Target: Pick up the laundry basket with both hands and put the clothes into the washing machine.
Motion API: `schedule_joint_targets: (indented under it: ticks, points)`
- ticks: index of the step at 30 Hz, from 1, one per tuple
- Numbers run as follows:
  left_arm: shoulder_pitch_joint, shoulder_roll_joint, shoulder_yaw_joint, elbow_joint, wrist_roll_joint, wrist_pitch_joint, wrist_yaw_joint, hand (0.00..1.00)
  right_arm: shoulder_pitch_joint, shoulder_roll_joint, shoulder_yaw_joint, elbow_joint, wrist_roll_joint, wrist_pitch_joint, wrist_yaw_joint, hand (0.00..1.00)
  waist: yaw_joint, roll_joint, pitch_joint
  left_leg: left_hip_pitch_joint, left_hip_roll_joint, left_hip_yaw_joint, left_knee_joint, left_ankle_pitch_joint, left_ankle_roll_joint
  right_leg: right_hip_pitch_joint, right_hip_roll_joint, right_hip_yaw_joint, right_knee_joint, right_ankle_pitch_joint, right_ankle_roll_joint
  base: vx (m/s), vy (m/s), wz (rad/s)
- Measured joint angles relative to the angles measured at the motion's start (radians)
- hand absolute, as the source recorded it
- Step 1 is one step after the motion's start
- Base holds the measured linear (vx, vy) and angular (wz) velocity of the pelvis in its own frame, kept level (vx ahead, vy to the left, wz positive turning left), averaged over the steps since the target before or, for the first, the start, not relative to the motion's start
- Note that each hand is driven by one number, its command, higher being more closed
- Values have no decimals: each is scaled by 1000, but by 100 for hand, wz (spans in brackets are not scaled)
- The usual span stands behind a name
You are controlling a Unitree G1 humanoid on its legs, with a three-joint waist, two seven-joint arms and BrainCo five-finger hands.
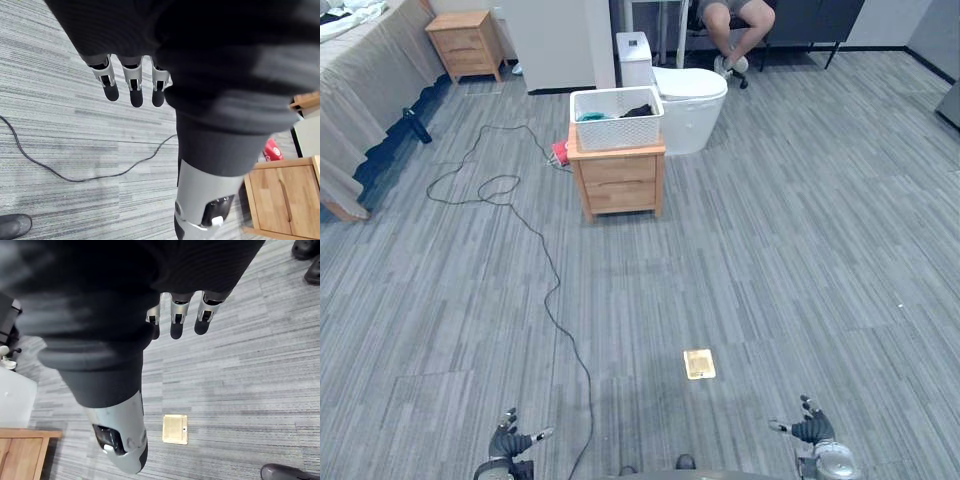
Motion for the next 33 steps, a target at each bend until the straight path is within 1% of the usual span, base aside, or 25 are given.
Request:
schedule_joint_targets:
  ticks: [13, 16, 18, 20, 21, 22, 23, 24, 25, 26, 27, 28, 29, 30, 31, 32, 33]
  points:
    - [1, -16, 0, -1, -14, 0, 1, 0, -8, 1, -3, 0, 1, 1, 0, 0, 1, 5, 8, 1, 0, -7, 1, 0, 0, 1, -1, -8, 5, -8, 11, -32, 0, 2]
    - [0, -21, -1, -2, -42, 0, 3, 0, -8, 1, -3, 0, 13, 2, 0, 0, 1, 4, 13, -5, 0, -10, 1, -1, 0, -4, -1, -11, 5, -10, 14, -19, 0, 4]
    - [-2, -22, -1, -7, -49, 0, 4, 0, -11, 5, -6, 0, 36, 2, -1, 0, 2, -2, 20, -21, 0, -11, 7, -2, 0, -16, -2, -12, 6, -12, 16, -6, 2, 2]
    - [-2, -22, -1, -21, -52, 0, 6, 0, -22, 12, -13, 0, 43, 3, -3, 0, 2, -8, 31, -55, 1, -11, 39, -20, 10, -37, -3, -11, 10, -16, 17, 0, 0, 0]
    - [-3, -22, -1, -25, -54, 0, 7, 0, -29, 20, -27, 0, 54, 5, -3, 0, 4, -10, 40, -85, 3, -6, 82, -47, 13, -56, -3, -3, 27, -26, 15, 19, 22, -11]
    - [-3, -24, -1, -27, -61, 0, 7, 0, -38, 25, -37, 0, 70, 9, -3, 0, 6, -8, 50, -102, 7, 2, 118, -71, 17, -70, -3, 5, 48, -44, 23, 25, 25, -26]
    - [-1, -27, -1, -32, -73, 1, 9, 0, -50, 26, -42, 0, 77, 15, -4, 0, 14, -2, 54, -125, 14, 16, 156, -98, 23, -99, -2, 16, 95, -70, 30, 57, 42, -39]
    - [2, -30, -1, -53, -80, 1, 11, 0, -63, 25, -42, 1, 78, 16, -6, 0, 28, 5, 59, -151, 19, 33, 207, -139, 31, -155, -5, 26, 197, -129, 46, 70, 59, -39]
    - [1, -29, -1, -68, -87, 1, 16, 0, -66, 26, -40, 1, 78, 18, -6, 0, 31, 6, 61, -168, 17, 39, 243, -172, 40, -215, -18, 28, 326, -190, 79, 81, 67, -27]
    - [0, -28, -2, -71, -88, 1, 21, 0, -66, 26, -38, 1, 78, 20, -6, 0, 31, 8, 65, -167, 15, 41, 257, -186, 46, -244, -28, 20, 395, -209, 100, 90, 94, -13]
    - [-6, -28, -5, -80, -90, 1, 24, 0, -68, 30, -36, 1, 78, 23, -4, 0, 34, 15, 72, -153, 12, 41, 262, -199, 60, -307, -46, 0, 560, -223, 122, 174, 108, 0]
    - [-14, -16, -19, -87, -95, 0, 26, 0, -69, 39, -27, -1, 78, 23, -4, 0, 30, 14, 94, -106, 4, 34, 253, -207, 77, -376, -77, -38, 743, -243, 120, 212, 104, 2]
    - [-25, -7, -33, -87, -96, 0, 28, 0, -69, 43, -22, -1, 78, 24, -3, 0, 29, 11, 106, -79, 0, 34, 249, -213, 84, -399, -91, -60, 806, -261, 103, 294, 89, 6]
    - [-33, 6, -44, -87, -96, 0, 28, 0, -68, 43, 4, -1, 78, 29, -2, 0, 30, 14, 117, -39, -1, 31, 228, -220, 83, -442, -113, -106, 855, -291, 84, 326, 75, 9]
    - [-47, 13, -44, -87, -98, 0, 29, 0, -71, 42, 23, -2, 78, 29, -3, 0, 26, 20, 125, -10, 2, 17, 198, -221, 82, -490, -119, -150, 834, -299, 74, 438, 62, 20]
    - [-59, 14, -44, -87, -99, -1, 29, 0, -77, 41, 31, -2, 78, 29, -3, 0, 21, 13, 129, 4, 8, 5, 184, -222, 80, -509, -119, -163, 801, -298, 73, 486, 15, 48]
    - [-83, 14, -44, -87, -116, -2, 32, 0, -93, 39, 41, -2, 80, 30, -5, 0, 3, 31, 157, 29, 26, -22, 160, -224, 75, -542, -109, -192, 709, -286, 69, 429, -25, 52]
